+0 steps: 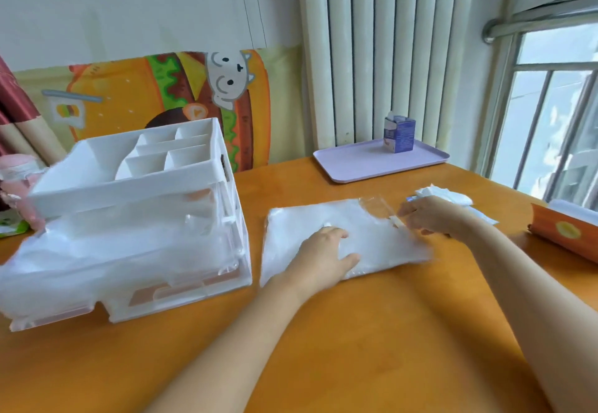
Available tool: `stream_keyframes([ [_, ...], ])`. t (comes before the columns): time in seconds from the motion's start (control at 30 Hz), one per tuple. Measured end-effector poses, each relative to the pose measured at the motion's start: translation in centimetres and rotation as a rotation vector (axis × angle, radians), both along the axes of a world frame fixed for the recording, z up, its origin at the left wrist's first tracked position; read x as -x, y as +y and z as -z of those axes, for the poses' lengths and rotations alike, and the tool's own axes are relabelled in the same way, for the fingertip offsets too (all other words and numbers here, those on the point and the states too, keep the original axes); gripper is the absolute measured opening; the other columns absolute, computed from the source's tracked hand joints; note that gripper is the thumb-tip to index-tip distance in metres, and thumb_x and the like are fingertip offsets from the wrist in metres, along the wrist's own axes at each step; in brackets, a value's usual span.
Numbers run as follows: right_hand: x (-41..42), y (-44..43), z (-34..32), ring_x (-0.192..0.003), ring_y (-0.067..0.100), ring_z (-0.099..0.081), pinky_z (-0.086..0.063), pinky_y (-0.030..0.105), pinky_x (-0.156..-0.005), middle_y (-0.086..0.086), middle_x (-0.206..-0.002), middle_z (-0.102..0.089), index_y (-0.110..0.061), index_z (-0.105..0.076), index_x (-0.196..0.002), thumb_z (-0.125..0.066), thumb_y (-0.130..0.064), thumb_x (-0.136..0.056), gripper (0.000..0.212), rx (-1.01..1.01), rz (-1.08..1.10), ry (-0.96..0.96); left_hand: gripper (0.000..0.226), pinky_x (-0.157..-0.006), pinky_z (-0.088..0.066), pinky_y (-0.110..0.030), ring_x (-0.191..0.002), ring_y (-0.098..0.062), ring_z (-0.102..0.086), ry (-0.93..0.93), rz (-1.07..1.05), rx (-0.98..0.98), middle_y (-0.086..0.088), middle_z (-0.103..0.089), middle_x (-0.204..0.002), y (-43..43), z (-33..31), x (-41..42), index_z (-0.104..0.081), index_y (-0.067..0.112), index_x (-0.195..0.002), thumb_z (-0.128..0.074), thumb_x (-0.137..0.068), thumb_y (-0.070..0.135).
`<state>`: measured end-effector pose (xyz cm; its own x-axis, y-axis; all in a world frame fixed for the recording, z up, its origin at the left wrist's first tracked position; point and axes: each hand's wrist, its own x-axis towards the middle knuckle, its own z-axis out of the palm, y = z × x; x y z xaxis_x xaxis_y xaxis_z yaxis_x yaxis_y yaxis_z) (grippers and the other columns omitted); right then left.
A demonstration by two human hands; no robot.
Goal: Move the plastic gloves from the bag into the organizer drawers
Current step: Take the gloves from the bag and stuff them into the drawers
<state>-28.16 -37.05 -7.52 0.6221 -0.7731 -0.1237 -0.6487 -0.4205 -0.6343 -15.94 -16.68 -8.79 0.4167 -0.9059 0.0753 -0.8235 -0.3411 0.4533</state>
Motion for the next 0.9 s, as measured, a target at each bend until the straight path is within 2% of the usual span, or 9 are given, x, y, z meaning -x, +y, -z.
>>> stream_keyframes([
  [0.07,-0.4,-0.7,1.0,-0.087,0.021,-0.055,-0.045,0.023,-0.063,0.006,-0.105,-0.057,-0.013,-0.061,-0.121,-0.057,-0.011,-0.091,0.03,-0.058,0.012,-0.046,0.06,-0.117,-0.018,-0.033,-0.146,-0.014,-0.019,-0.019,-0.048,-0.027,-0.003,-0.025,-0.157,-1.0,0.9,-0.6,-0.034,0.014,-0.148,-0.05,-0.097,0.042],
  [0.17,-0.8,-1.0,1.4,-0.077,0.018,-0.053,-0.042,0.023,-0.061,0.007,-0.104,-0.054,-0.003,-0.054,-0.129,-0.053,-0.018,-0.096,0.036,-0.226,0.023,-0.148,0.064,-0.117,-0.011,-0.043,-0.147,-0.018,-0.011,-0.072,-0.113,-0.095,-0.003,-0.013,-0.161,-2.2,2.1,-1.1,-0.024,0.016,-0.151,-0.039,-0.099,0.049],
  [0.33,0.0,-1.8,1.6,-0.098,0.017,-0.055,-0.044,0.025,-0.083,-0.002,-0.105,-0.062,-0.02,-0.067,-0.111,-0.067,-0.022,-0.086,0.025,-0.056,-0.068,0.045,0.066,-0.115,0.001,-0.054,-0.148,-0.023,-0.001,-0.126,-0.137,-0.199,0.0,0.0,-0.162,-3.3,3.7,-1.4,-0.016,0.021,-0.153,-0.027,-0.098,0.056],
  [0.43,0.7,-1.7,1.3,-0.088,0.014,-0.054,-0.043,0.02,-0.071,-0.009,-0.09,-0.057,-0.022,-0.064,-0.109,-0.068,-0.013,-0.083,0.027,-0.029,-0.167,0.145,0.066,-0.116,0.002,-0.053,-0.149,-0.022,0.0,-0.123,-0.139,-0.186,0.0,-0.002,-0.162,-3.0,4.1,-1.6,-0.015,0.023,-0.154,-0.027,-0.098,0.057],
  [0.57,1.2,-1.0,1.1,-0.066,0.008,-0.055,-0.042,0.016,-0.058,-0.005,-0.075,-0.063,-0.019,-0.071,-0.092,-0.073,-0.016,-0.08,0.012,0.061,-0.182,0.18,0.065,-0.117,0.002,-0.051,-0.149,-0.02,-0.001,-0.137,-0.139,-0.171,0.002,-0.003,-0.162,-2.6,4.4,-1.5,-0.016,0.025,-0.154,-0.027,-0.098,0.057],
  [0.63,1.6,-0.6,1.2,-0.065,0.008,-0.056,-0.043,0.016,-0.059,-0.003,-0.073,-0.067,-0.019,-0.072,-0.083,-0.073,-0.017,-0.081,0.003,0.069,-0.171,0.155,0.065,-0.117,0.002,-0.051,-0.149,-0.02,-0.001,-0.129,-0.145,-0.165,0.002,-0.004,-0.162,-2.5,4.5,-1.4,-0.017,0.026,-0.154,-0.027,-0.098,0.057],
  [0.73,2.0,-0.1,0.9,-0.068,0.01,-0.058,-0.044,0.016,-0.062,-0.003,-0.074,-0.068,-0.023,-0.07,-0.075,-0.071,-0.019,-0.083,0.009,0.058,-0.134,0.075,0.064,-0.118,0.002,-0.051,-0.149,-0.021,-0.001,-0.127,-0.147,-0.156,0.001,-0.005,-0.162,-2.4,4.5,-1.4,-0.017,0.026,-0.153,-0.026,-0.098,0.057],
  [0.8,2.0,0.1,0.5,-0.071,0.011,-0.058,-0.043,0.017,-0.064,-0.003,-0.075,-0.067,-0.023,-0.07,-0.077,-0.07,-0.021,-0.085,0.008,0.028,-0.092,-0.025,0.063,-0.118,0.003,-0.05,-0.149,-0.021,-0.001,-0.111,-0.152,-0.142,0.001,-0.005,-0.162,-2.4,4.5,-1.4,-0.018,0.026,-0.153,-0.025,-0.099,0.057],
  [0.9,1.8,0.3,0.2,-0.066,0.011,-0.051,-0.036,0.018,-0.057,-0.002,-0.071,-0.059,-0.017,-0.07,-0.084,-0.071,-0.026,-0.085,0.009,0.009,-0.022,-0.147,0.062,-0.118,0.004,-0.05,-0.149,-0.02,0.0,-0.093,-0.152,-0.136,0.001,-0.005,-0.162,-2.4,4.5,-1.4,-0.018,0.027,-0.153,-0.024,-0.099,0.056],
])
